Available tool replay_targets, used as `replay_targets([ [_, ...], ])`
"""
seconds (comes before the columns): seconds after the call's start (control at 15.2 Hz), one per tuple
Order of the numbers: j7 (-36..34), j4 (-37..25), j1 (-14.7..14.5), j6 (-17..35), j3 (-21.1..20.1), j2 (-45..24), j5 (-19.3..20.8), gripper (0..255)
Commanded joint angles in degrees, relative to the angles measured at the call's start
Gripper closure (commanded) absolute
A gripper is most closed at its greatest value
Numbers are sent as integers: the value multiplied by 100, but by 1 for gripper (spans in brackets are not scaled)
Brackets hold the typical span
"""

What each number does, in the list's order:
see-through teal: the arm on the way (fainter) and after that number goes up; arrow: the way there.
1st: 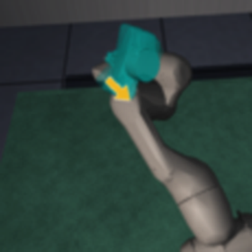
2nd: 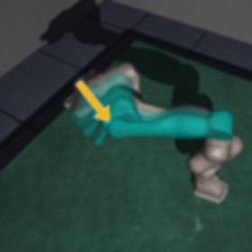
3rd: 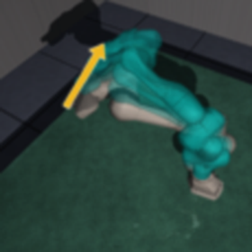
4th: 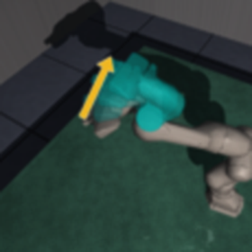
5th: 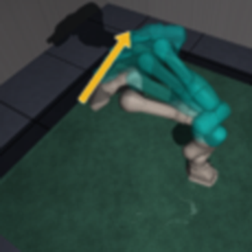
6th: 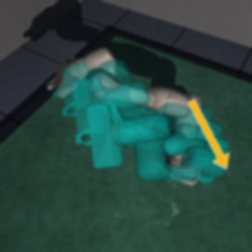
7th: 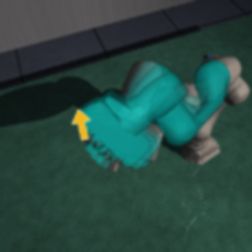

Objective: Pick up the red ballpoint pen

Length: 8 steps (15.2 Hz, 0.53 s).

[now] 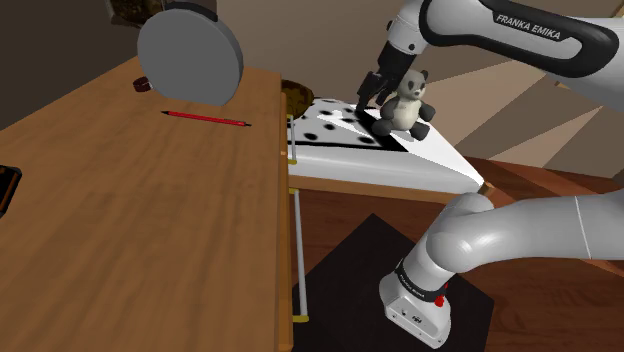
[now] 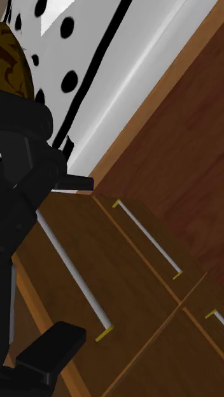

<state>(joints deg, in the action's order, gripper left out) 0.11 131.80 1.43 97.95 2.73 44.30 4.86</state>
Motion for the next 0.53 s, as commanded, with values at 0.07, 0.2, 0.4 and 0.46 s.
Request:
replay_targets([
  [0.07, 84, -144, -91, 10, -31, -204, -40, 0],
  [0.2, 253, -440, -266, 15, -95, -604, -118, 0],
  [0.4, 509, -900, -510, -15, -203, -1186, -231, 0],
  [0.46, 594, -1058, -588, -35, -241, -1375, -266, 0],
])
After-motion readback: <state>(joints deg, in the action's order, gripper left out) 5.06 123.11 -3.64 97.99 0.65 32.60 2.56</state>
